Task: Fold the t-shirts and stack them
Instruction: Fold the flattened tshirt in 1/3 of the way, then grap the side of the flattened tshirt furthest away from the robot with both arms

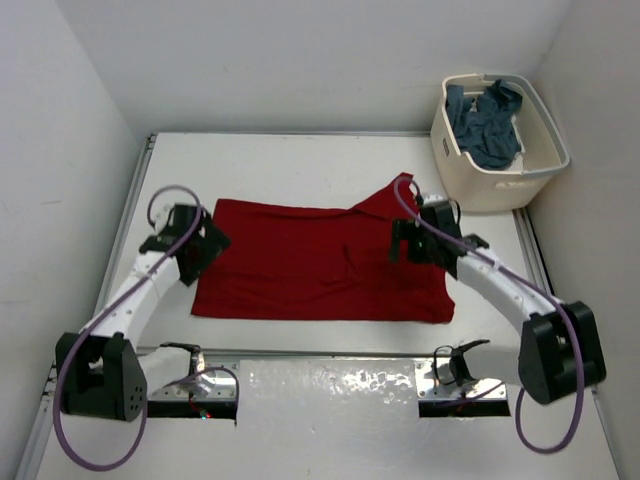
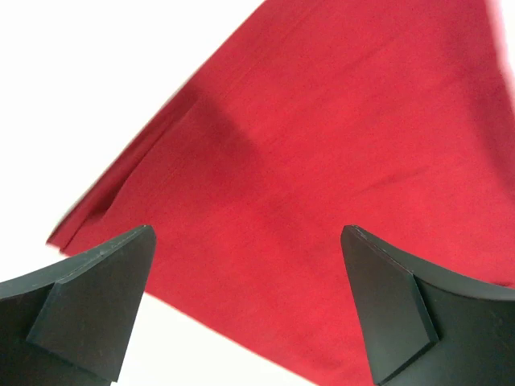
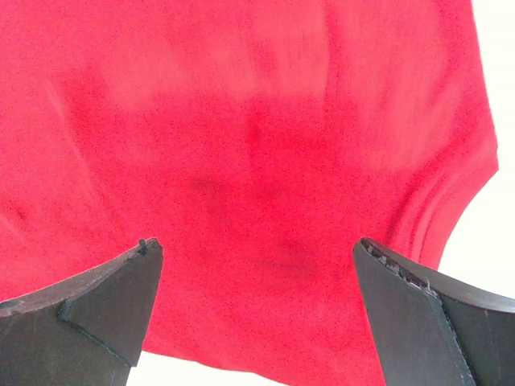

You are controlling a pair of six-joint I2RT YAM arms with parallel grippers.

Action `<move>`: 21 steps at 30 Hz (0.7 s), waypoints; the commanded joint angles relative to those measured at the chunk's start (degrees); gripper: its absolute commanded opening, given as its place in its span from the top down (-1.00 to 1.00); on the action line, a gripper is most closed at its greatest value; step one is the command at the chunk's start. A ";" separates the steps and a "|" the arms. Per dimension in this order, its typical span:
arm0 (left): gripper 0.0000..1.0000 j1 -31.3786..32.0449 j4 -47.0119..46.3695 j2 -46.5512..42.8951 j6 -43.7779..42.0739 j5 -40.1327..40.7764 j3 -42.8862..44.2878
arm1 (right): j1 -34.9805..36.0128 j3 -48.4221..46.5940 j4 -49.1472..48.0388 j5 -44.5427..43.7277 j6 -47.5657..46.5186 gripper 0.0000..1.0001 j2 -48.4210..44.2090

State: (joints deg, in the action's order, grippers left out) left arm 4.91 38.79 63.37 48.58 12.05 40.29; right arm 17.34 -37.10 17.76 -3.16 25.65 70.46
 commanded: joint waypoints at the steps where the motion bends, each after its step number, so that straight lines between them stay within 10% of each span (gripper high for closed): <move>1: -0.99 0.28 -3.88 4.81 -5.14 5.52 11.19 | -0.47 -10.60 -4.13 -5.02 -1.57 -0.98 6.43; 21: -0.80 -3.94 -3.99 59.57 -20.09 -1.76 64.98 | -4.42 -63.34 5.70 -17.67 -1.92 -0.98 51.70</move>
State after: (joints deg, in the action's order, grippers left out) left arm 1.37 34.04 120.38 31.24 12.75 99.55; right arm 13.96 -95.29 22.26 -17.15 24.21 119.74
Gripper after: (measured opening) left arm 0.926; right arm 0.993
